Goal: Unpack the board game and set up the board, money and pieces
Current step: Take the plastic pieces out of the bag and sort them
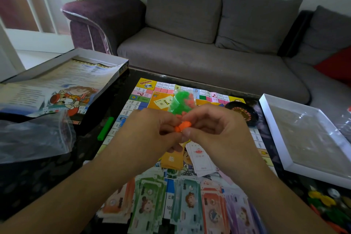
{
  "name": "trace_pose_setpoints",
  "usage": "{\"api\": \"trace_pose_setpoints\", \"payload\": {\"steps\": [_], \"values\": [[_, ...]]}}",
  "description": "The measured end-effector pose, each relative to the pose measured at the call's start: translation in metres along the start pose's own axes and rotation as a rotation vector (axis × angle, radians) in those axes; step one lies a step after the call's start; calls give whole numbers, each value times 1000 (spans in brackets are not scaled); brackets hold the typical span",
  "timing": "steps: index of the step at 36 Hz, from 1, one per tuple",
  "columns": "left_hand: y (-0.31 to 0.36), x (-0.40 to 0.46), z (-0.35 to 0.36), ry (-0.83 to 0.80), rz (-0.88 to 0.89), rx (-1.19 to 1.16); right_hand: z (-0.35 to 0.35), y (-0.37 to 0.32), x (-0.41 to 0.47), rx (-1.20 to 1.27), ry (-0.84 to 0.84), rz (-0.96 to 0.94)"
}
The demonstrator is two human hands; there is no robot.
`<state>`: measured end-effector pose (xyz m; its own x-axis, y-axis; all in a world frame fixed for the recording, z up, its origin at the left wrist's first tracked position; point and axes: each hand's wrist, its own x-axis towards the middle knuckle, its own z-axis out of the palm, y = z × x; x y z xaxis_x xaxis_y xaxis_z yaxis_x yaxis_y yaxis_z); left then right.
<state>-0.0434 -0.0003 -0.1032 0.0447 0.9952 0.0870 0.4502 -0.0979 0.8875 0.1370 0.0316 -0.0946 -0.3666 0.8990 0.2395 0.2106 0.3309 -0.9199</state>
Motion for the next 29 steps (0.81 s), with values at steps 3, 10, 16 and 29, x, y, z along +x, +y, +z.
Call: {"api": "trace_pose_setpoints", "payload": {"steps": [3, 10, 16, 29], "values": [[0, -1, 0, 6, 18, 88, 2, 0, 0, -66, 7, 22], [9, -4, -1, 17, 52, 382, 4, 1, -1, -198, -2, 43], [8, -2, 0, 36, 59, 590, 8, 4, -3, -339, 8, -36], [3, -4, 1, -11, 0, 173, 5, 4, -3, -258, 12, -12]]}}
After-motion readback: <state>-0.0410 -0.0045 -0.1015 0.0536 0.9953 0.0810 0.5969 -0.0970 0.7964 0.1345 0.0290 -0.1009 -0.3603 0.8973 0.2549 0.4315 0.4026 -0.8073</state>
